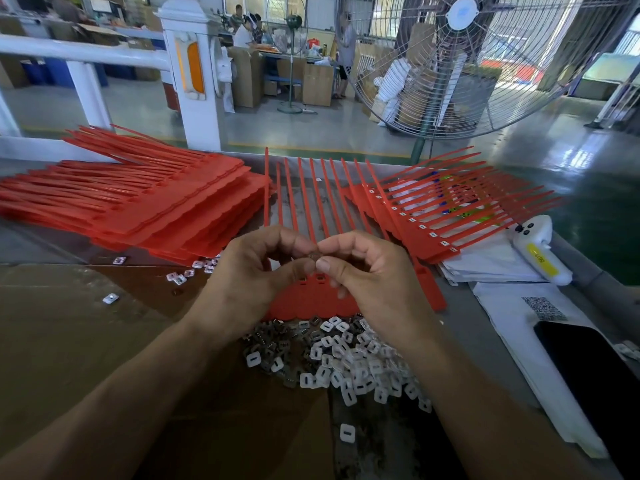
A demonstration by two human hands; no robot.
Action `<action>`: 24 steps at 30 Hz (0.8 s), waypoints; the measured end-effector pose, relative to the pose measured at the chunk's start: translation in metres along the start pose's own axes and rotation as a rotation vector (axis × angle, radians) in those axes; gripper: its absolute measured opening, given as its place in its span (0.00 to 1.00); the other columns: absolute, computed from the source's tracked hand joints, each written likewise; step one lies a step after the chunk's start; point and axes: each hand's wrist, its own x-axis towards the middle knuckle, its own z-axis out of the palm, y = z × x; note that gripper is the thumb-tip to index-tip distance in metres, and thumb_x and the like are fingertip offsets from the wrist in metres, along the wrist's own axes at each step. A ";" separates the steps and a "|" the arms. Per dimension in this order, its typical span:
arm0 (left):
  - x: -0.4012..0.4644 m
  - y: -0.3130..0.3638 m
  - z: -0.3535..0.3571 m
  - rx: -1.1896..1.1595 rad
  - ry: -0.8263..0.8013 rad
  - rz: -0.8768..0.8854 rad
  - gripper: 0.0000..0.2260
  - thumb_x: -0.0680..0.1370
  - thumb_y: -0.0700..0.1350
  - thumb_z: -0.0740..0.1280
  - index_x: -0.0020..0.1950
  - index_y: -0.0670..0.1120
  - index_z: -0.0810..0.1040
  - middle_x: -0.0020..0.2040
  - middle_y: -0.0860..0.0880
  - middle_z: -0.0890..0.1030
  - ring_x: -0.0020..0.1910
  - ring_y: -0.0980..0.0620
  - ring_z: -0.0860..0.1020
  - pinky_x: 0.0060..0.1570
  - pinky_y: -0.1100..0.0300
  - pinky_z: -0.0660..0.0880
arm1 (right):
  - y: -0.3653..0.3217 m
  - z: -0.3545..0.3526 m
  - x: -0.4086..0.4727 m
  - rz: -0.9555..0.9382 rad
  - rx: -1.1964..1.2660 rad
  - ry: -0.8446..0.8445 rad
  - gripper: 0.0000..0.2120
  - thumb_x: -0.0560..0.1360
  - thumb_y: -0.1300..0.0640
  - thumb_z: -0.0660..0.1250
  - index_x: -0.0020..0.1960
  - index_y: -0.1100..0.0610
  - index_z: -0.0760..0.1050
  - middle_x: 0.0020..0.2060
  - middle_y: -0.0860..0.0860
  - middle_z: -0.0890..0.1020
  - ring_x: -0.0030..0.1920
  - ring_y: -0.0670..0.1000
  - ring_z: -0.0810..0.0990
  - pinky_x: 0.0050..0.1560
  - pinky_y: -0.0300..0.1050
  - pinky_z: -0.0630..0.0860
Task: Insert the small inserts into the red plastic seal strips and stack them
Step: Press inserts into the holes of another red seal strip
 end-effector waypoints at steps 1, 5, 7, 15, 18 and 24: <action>0.000 0.000 0.000 -0.009 -0.003 0.000 0.04 0.75 0.47 0.74 0.49 0.52 0.84 0.45 0.49 0.84 0.46 0.50 0.82 0.47 0.62 0.77 | 0.000 0.001 0.000 -0.008 -0.004 0.006 0.07 0.78 0.57 0.74 0.52 0.45 0.84 0.43 0.45 0.86 0.38 0.43 0.83 0.39 0.37 0.79; 0.000 0.003 0.001 -0.005 0.006 0.010 0.05 0.74 0.48 0.74 0.49 0.51 0.84 0.45 0.50 0.84 0.45 0.51 0.81 0.46 0.64 0.77 | 0.001 -0.001 0.000 -0.035 -0.026 0.012 0.06 0.78 0.56 0.74 0.52 0.46 0.83 0.42 0.44 0.86 0.39 0.43 0.83 0.39 0.38 0.78; 0.000 0.003 0.002 0.031 0.016 0.001 0.05 0.75 0.47 0.75 0.50 0.52 0.83 0.45 0.50 0.84 0.43 0.54 0.80 0.43 0.68 0.74 | 0.000 -0.001 0.000 -0.063 -0.055 0.000 0.06 0.78 0.56 0.73 0.52 0.45 0.83 0.43 0.42 0.86 0.41 0.42 0.84 0.42 0.35 0.78; -0.002 -0.001 -0.004 0.370 0.079 -0.064 0.07 0.78 0.45 0.73 0.52 0.57 0.82 0.44 0.57 0.82 0.44 0.59 0.79 0.41 0.72 0.72 | 0.008 -0.036 0.010 0.002 -0.317 0.168 0.05 0.79 0.54 0.73 0.47 0.44 0.82 0.41 0.38 0.85 0.42 0.40 0.83 0.44 0.34 0.76; -0.002 -0.003 -0.004 0.428 0.066 -0.110 0.06 0.78 0.46 0.72 0.51 0.57 0.82 0.45 0.61 0.82 0.47 0.62 0.79 0.44 0.69 0.74 | 0.017 -0.041 0.012 0.103 -0.397 0.106 0.05 0.79 0.54 0.73 0.47 0.45 0.82 0.40 0.36 0.84 0.41 0.38 0.82 0.44 0.36 0.75; -0.001 -0.008 -0.008 0.463 0.108 -0.172 0.05 0.79 0.45 0.73 0.50 0.56 0.83 0.46 0.59 0.83 0.47 0.64 0.80 0.47 0.66 0.76 | 0.019 -0.035 0.012 0.124 -0.465 0.045 0.05 0.79 0.54 0.72 0.47 0.44 0.82 0.42 0.33 0.83 0.44 0.31 0.80 0.39 0.22 0.70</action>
